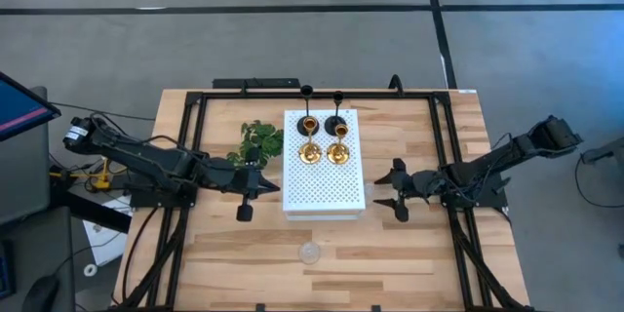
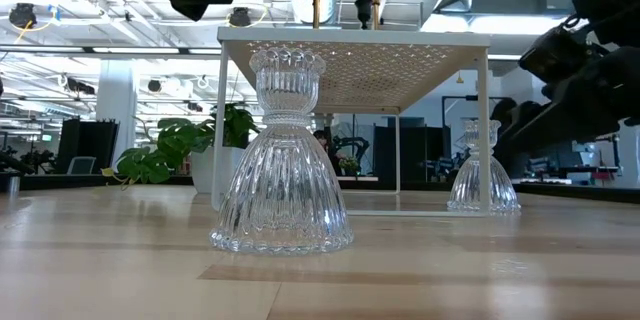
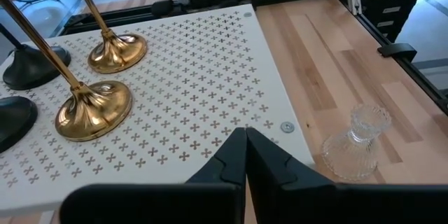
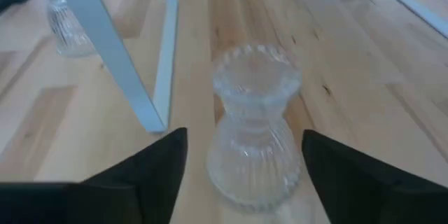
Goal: Pick & Place candle stick holders
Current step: Put the top transparent glass candle holder on the shelf
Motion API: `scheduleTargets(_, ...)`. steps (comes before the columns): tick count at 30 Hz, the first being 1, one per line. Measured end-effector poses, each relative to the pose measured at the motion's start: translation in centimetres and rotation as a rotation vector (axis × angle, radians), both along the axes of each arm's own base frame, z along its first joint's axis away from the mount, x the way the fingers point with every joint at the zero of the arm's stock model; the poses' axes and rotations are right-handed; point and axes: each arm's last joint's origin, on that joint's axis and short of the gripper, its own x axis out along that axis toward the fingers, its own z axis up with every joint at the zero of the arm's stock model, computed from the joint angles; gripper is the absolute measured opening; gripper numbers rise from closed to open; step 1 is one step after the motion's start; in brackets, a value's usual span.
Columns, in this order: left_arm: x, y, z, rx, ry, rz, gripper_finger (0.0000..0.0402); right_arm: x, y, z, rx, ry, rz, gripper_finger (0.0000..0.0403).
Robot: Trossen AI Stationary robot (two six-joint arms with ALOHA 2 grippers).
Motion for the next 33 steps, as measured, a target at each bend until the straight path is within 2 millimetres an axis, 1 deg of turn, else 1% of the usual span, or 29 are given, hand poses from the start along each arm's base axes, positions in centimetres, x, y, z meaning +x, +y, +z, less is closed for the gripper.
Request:
scheduleTargets(2, 0.0, 0.0, 0.0, 0.0, 0.0, 0.0, 0.0005, 0.2, 0.0, -0.2, 0.0, 0.0, -0.001, 0.0285)
scheduleTargets(5, 0.0, 0.0, 0.0, 0.0, 0.0, 0.0, 0.0007, 0.4, 0.1, -0.5, -0.005, 0.01, -0.004, 0.029)
scheduleTargets(12, 0.0, 0.0, 0.0, 0.0, 0.002, 0.0, 0.0005, 1.2, 0.1, -0.9, -0.026, -0.035, -0.051, 0.0291)
scheduleTargets(21, 0.1, 0.0, -0.1, 0.002, 0.008, 0.0, 0.0005, 1.8, -0.4, -1.1, -0.017, -0.061, -0.085, 0.0285)
scheduleTargets(25, 0.1, 0.0, -0.1, 0.002, 0.008, 0.0, 0.0007, 2.1, -0.4, -1.0, -0.005, -0.093, -0.084, 0.0269)
scheduleTargets(28, 0.1, 0.0, -0.1, 0.002, 0.008, 0.0, 0.0006, 2.2, -0.3, -1.1, 0.002, -0.083, -0.066, 0.0248)
scheduleTargets(30, 0.1, 0.0, -0.1, 0.002, 0.008, 0.0, 0.0005, 2.4, -0.2, -1.1, 0.002, -0.079, -0.061, 0.0225)
scheduleTargets(33, 0.1, 0.0, -0.1, 0.002, 0.008, 0.0, 0.0005, 2.6, -0.1, -1.2, 0.002, -0.071, -0.056, 0.0179)
